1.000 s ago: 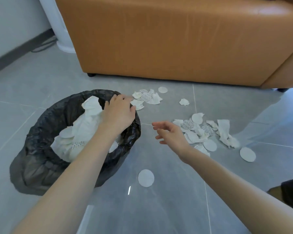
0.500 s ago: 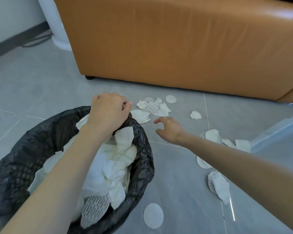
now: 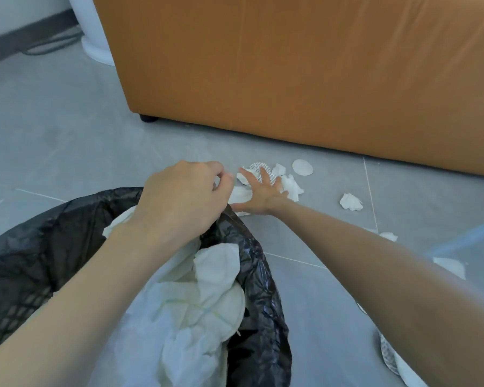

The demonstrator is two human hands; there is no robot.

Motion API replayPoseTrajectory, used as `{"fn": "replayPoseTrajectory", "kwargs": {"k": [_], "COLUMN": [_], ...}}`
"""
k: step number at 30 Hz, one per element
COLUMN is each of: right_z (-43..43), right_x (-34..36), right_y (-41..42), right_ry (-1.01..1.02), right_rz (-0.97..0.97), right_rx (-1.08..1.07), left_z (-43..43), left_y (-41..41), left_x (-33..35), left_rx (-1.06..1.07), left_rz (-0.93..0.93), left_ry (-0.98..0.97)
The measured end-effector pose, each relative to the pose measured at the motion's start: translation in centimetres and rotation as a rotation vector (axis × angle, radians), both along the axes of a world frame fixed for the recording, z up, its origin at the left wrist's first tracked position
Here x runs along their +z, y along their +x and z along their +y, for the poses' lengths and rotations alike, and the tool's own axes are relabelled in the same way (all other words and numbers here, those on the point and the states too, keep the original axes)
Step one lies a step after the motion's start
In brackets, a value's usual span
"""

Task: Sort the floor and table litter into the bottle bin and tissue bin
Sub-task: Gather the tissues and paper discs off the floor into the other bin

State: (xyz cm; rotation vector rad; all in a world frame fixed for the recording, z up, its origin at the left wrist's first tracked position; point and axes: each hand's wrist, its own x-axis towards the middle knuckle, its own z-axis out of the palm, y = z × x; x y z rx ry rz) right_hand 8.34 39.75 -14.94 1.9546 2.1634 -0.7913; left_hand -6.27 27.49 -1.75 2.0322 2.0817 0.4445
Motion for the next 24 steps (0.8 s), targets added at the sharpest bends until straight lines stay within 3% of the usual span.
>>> {"fn": "replayPoseTrajectory", "kwargs": {"k": [5,13,18,24], "right_z": [1.4,0.1,-3.7,-10.2], "right_x": [-2.1,-3.9,-3.6,-3.0], "right_y": [0.3,2.0,3.9,6.5], "right_ry": [-0.027,0.225,0.308,0.249], "right_rz": [-0.061,-0.12,-0.124,-0.138], "right_rx": [0.047,0.083,0.116,0.135], "left_z": [-0.2,0.0,0.0,-0.7], "left_y": [-0.4,0.0,0.7,2.1], "left_x": [0.0,0.1,0.3,0.7], "left_rx": [0.032,0.027,0.019,-0.043], "left_rz": [0.004,0.007,-0.033,-0.084], "left_ry": [-0.015,-0.051,-0.038,-0.017]}}
